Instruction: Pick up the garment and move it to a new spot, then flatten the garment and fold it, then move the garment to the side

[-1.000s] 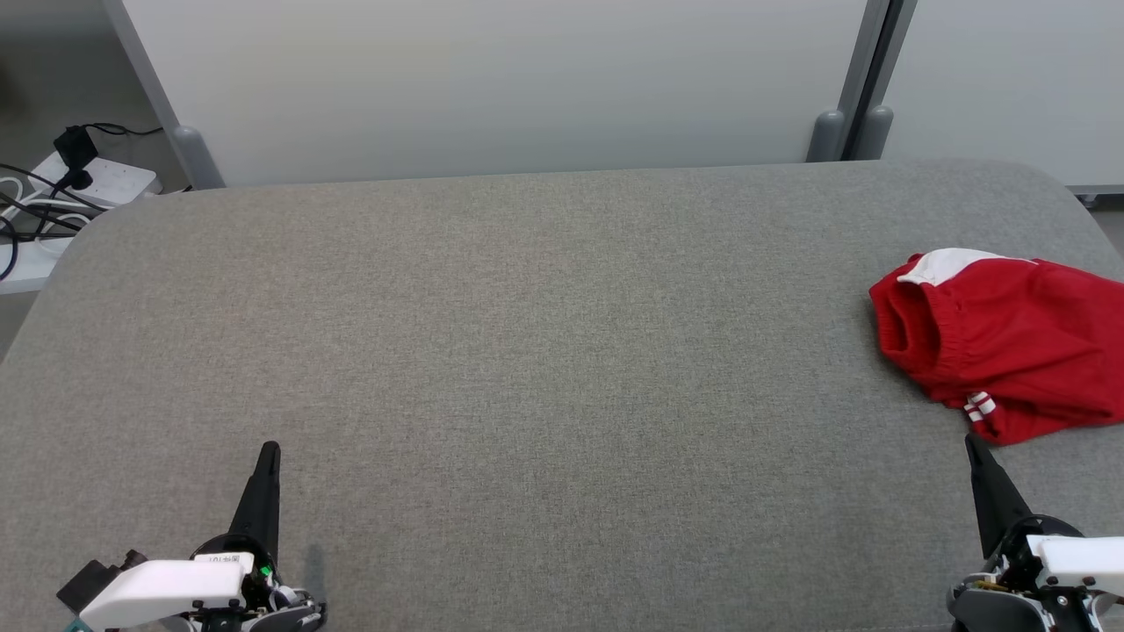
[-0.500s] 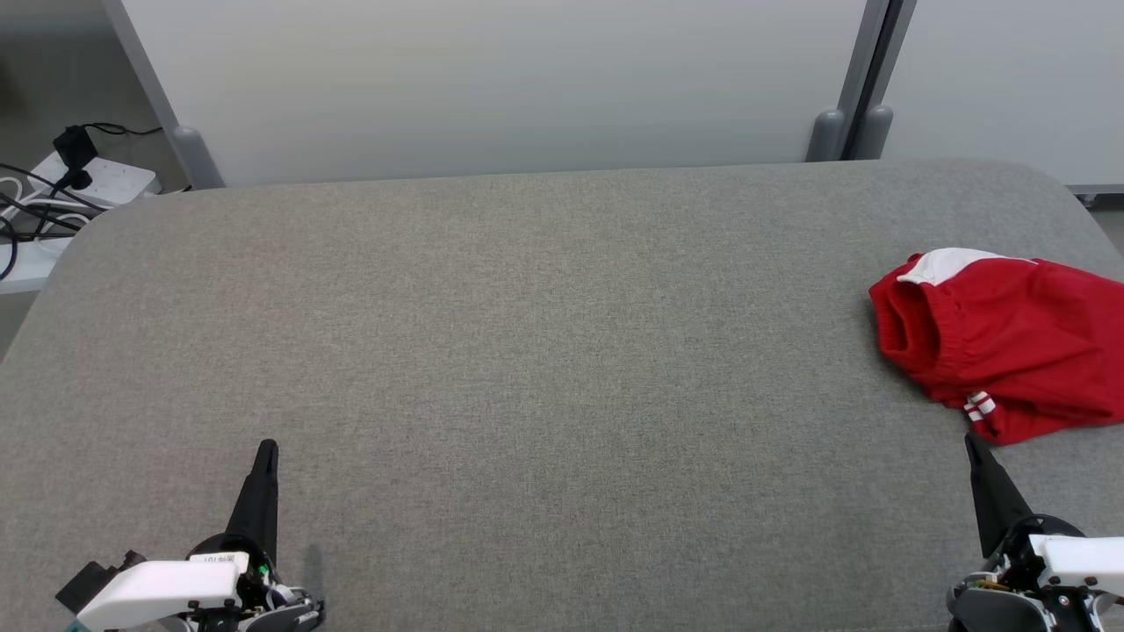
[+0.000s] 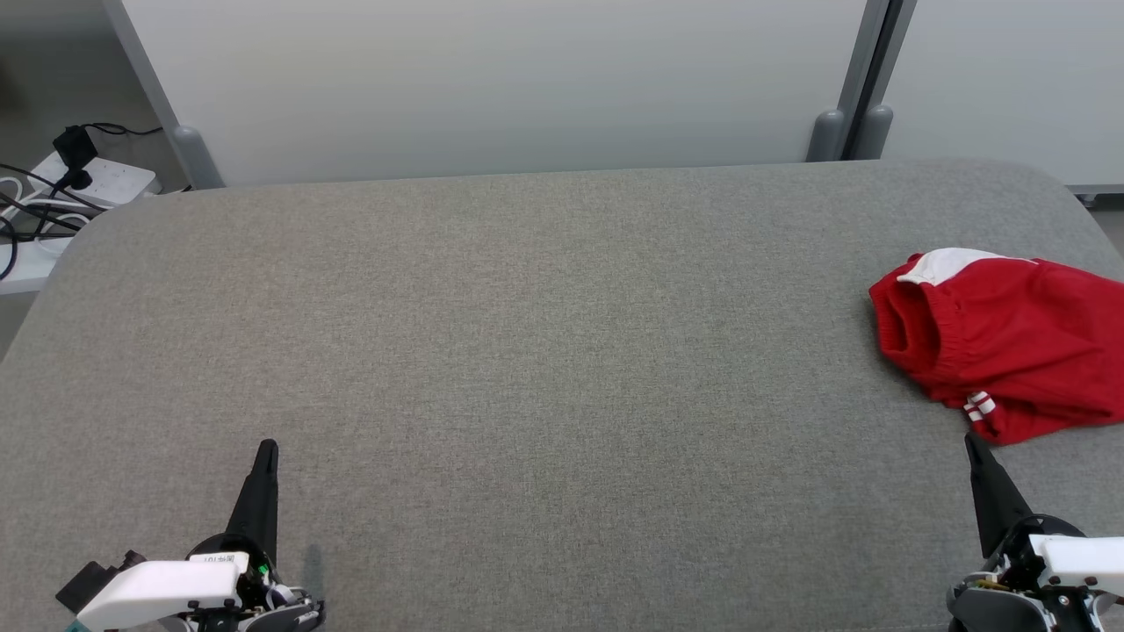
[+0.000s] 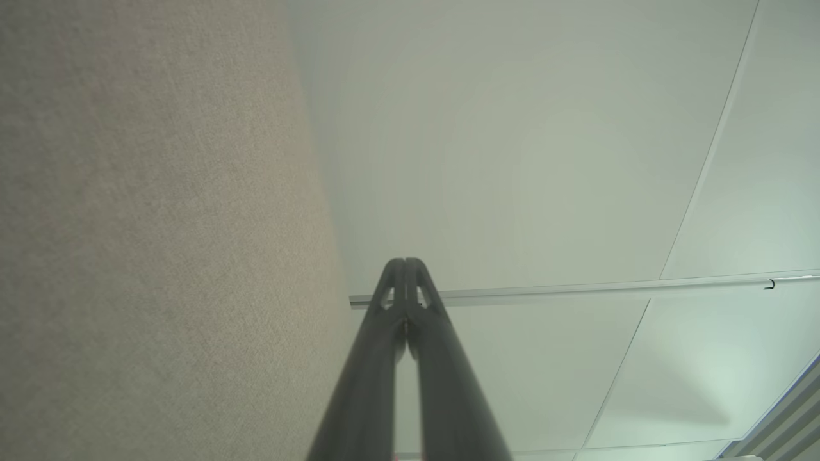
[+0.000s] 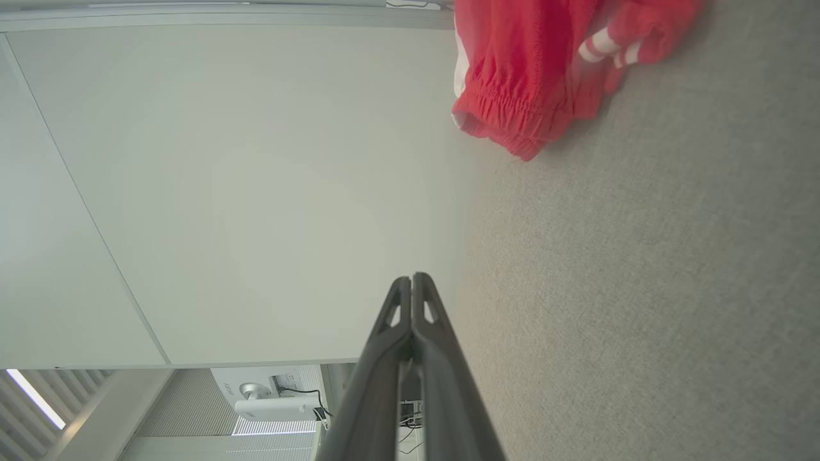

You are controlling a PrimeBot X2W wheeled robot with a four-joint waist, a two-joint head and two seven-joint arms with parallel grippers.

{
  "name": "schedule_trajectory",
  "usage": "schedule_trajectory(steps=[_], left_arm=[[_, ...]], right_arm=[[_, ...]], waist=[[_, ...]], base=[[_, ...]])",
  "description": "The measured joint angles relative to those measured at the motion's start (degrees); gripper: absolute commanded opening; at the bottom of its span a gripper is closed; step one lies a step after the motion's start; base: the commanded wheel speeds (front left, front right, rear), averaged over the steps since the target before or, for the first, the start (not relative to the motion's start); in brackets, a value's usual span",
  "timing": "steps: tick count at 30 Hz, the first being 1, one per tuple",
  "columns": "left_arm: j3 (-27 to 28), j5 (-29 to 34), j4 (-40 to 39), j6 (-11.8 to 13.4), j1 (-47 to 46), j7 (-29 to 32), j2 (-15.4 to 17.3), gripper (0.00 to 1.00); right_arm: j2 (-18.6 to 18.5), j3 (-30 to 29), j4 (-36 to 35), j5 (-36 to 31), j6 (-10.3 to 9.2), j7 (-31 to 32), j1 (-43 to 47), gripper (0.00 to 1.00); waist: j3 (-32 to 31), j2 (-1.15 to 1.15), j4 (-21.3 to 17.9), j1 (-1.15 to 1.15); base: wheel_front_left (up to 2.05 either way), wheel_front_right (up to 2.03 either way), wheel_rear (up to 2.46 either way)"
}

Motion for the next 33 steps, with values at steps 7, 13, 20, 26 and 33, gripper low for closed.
schedule_trajectory(steps=[7, 13, 20, 26, 33], left_arm=[[0.0, 0.0, 0.0, 0.0, 0.0, 0.0, 0.0, 0.00], [0.0, 0.0, 0.0, 0.0, 0.0, 0.0, 0.0, 0.00], [0.0, 0.0, 0.0, 0.0, 0.0, 0.0, 0.0, 0.00], [0.0, 0.0, 0.0, 0.0, 0.0, 0.0, 0.0, 0.00], [0.0, 0.0, 0.0, 0.0, 0.0, 0.0, 0.0, 0.00]], right_arm=[[0.0, 0.0, 0.0, 0.0, 0.00, 0.0, 0.0, 0.00], [0.0, 0.0, 0.0, 0.0, 0.00, 0.0, 0.0, 0.00], [0.0, 0.0, 0.0, 0.0, 0.00, 0.0, 0.0, 0.00], [0.0, 0.0, 0.0, 0.0, 0.00, 0.0, 0.0, 0.00], [0.0, 0.0, 0.0, 0.0, 0.00, 0.0, 0.0, 0.00]], waist=[[0.0, 0.00, 0.0, 0.00], [0.0, 0.00, 0.0, 0.00], [0.0, 0.00, 0.0, 0.00], [0.0, 0.00, 0.0, 0.00], [0.0, 0.00, 0.0, 0.00]], base=[[0.00, 0.00, 0.00], [0.00, 0.00, 0.00], [0.00, 0.00, 0.00], [0.00, 0.00, 0.00], [0.00, 0.00, 0.00]])
